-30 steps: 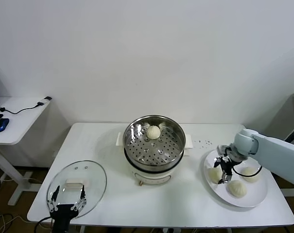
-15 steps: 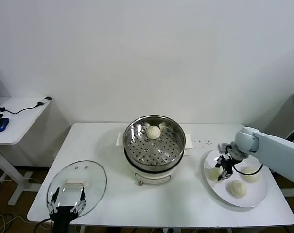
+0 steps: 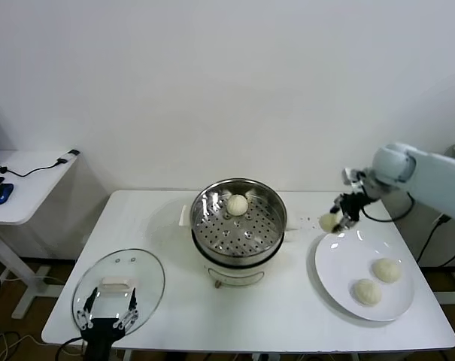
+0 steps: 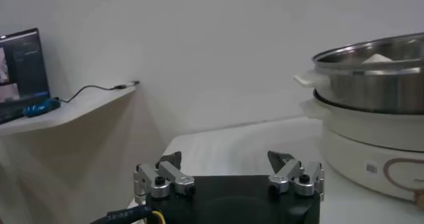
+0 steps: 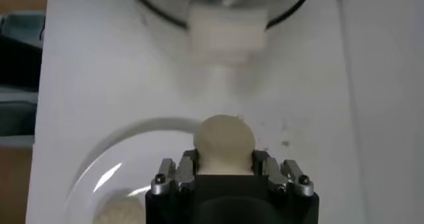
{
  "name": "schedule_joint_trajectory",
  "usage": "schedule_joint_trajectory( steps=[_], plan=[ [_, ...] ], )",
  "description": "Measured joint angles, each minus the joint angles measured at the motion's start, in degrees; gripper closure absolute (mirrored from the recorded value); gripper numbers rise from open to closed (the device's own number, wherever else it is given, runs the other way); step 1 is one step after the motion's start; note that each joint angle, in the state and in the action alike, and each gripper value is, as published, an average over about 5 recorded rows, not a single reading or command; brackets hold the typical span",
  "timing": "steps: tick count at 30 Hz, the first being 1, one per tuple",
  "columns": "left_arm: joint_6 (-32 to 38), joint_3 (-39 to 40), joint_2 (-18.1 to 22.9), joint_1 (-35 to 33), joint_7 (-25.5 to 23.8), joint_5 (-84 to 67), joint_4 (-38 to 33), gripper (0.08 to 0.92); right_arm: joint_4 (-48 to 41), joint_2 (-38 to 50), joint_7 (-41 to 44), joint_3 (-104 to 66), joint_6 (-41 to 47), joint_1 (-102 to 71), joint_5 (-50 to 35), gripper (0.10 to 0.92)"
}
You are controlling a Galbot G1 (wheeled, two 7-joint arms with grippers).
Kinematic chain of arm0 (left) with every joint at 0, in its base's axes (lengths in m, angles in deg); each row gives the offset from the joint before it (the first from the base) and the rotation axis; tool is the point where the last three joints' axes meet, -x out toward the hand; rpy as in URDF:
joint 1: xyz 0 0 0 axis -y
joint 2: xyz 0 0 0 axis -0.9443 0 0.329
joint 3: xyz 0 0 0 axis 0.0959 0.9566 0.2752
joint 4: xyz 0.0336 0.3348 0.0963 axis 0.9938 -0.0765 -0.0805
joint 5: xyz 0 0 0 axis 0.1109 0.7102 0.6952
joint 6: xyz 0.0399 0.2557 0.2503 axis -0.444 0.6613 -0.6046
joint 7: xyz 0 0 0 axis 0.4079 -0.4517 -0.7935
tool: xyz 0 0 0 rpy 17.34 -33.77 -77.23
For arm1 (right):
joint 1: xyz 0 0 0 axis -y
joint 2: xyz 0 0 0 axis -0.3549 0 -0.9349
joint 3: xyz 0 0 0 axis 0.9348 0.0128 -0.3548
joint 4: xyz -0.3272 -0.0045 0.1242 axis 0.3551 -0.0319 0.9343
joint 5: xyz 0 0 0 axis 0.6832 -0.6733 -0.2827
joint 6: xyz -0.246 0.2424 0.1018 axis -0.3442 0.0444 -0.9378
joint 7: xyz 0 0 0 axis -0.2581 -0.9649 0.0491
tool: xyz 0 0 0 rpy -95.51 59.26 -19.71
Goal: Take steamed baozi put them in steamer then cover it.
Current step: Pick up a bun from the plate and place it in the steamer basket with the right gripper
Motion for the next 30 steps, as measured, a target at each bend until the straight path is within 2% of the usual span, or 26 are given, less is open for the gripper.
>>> schedule_joint_trajectory(
  steps=[13, 22, 30],
  plan=[
    [0.2, 0.0, -0.9, -0.7, -0.2, 1.2, -1.3, 0.177, -1.4, -18.1, -5.6, 4.0, 4.4, 6.0, -13.2, 0.473],
    [0.4, -0.3, -1.1, -0.8, 0.0, 1.3, -1.5, 0.177, -4.8, -29.0, -9.1, 4.1, 6.9, 1.7, -16.4, 0.474],
    [0.7, -1.0, -1.2, -0.7, 0.5, 1.1, -0.8, 0.177, -7.6, -33.7, -10.5, 4.3, 7.7, -2.8, -17.1, 0.473]
  ],
)
